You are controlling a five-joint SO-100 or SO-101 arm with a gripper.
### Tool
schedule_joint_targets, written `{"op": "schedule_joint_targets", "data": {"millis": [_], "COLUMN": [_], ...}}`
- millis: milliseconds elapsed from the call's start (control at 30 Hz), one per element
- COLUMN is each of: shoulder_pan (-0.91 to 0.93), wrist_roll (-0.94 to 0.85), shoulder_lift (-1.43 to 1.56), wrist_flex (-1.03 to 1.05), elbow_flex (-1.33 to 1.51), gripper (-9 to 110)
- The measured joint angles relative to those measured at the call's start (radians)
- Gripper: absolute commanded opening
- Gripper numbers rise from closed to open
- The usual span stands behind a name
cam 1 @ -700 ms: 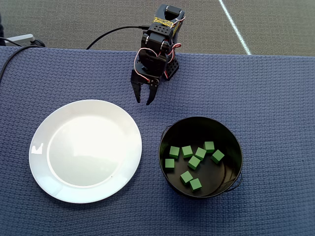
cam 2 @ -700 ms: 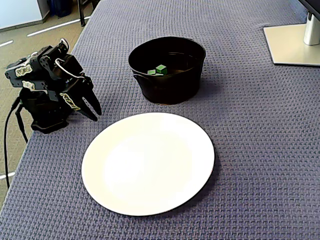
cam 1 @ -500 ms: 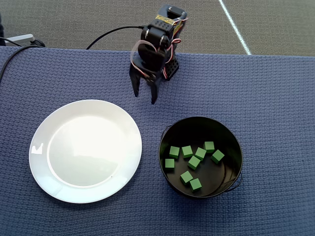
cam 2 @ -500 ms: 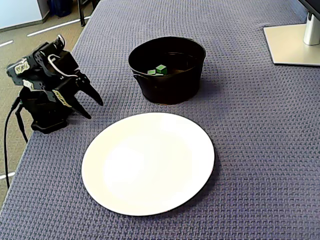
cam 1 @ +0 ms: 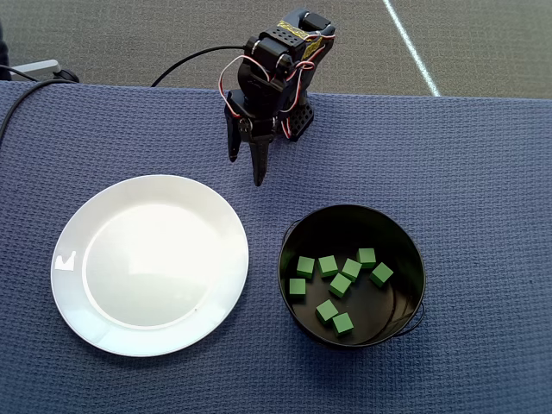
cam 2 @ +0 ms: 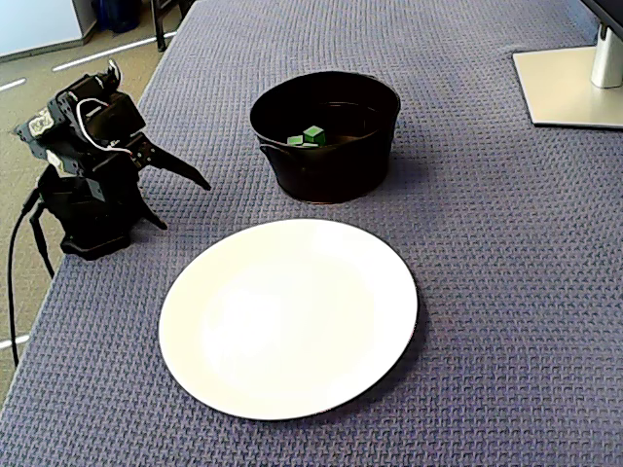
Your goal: Pick up the items on the white plate and put them in the black container.
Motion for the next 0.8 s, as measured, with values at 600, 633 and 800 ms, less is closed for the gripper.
{"op": "schedule_joint_targets", "data": {"millis": [600,633,800], "shoulder_pan": [-0.135,-0.106,0.086], "wrist_roll": [-0.311,-0.376,-0.703], "shoulder_lift": [0.046,0.052,0.091], "wrist_flex": [0.078,0.080,0.011], "elbow_flex": [-0.046,-0.028,0.117], "gripper": [20,21,20]}}
